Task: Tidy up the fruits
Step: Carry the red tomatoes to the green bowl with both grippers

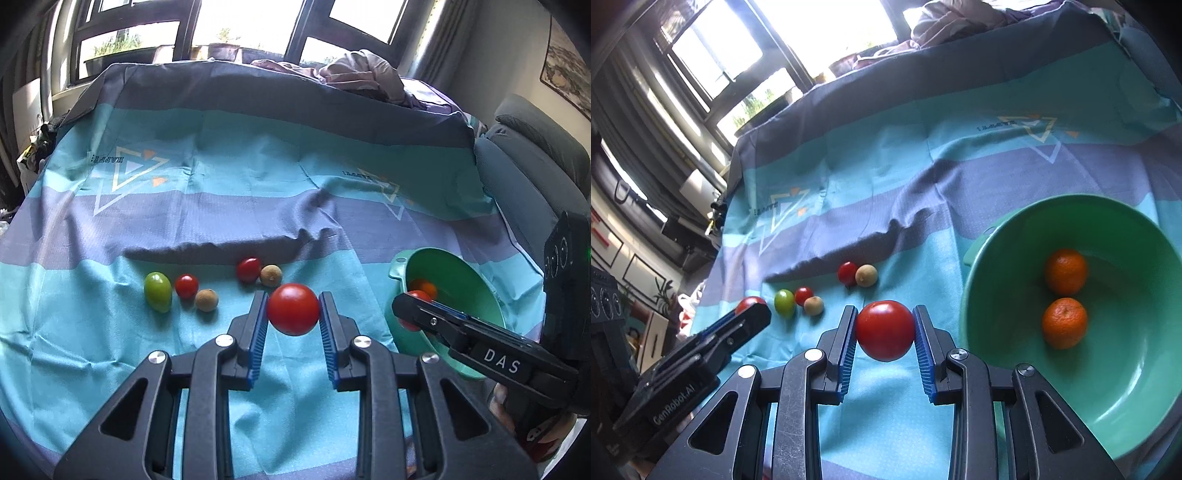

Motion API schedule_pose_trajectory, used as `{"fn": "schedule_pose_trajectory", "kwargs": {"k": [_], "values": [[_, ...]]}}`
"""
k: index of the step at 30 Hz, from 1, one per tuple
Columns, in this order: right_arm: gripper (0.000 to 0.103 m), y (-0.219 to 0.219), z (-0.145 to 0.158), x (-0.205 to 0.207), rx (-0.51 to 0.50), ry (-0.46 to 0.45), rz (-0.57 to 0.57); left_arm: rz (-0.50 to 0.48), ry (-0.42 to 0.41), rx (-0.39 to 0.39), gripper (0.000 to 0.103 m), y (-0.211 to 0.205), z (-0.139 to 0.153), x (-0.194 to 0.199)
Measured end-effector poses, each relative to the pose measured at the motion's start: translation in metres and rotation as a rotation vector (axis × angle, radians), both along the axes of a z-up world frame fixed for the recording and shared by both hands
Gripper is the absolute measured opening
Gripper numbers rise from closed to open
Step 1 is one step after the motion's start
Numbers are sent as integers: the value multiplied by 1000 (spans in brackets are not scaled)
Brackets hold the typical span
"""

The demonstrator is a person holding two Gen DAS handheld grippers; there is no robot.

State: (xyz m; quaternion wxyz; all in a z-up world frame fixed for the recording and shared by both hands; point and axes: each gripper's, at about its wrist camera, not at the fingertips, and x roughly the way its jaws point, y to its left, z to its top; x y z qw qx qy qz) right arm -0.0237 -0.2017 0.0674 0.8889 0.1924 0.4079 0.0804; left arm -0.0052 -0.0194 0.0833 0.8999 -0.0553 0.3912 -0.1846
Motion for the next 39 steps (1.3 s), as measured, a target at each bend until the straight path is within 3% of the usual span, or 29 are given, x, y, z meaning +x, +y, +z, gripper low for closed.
{"fn": "schedule_pose_trajectory", "kwargs": {"k": [20, 25, 39], "values": [[32, -64, 20, -33, 19, -90, -185, -172, -46, 12, 27, -82, 17, -14], [32, -83, 19, -39, 25, -94, -239, -197, 1, -24, 27, -109, 6, -6], [32, -122, 5, -44, 61, -42, -337, -286, 41, 46, 28, -165, -16, -2]]}}
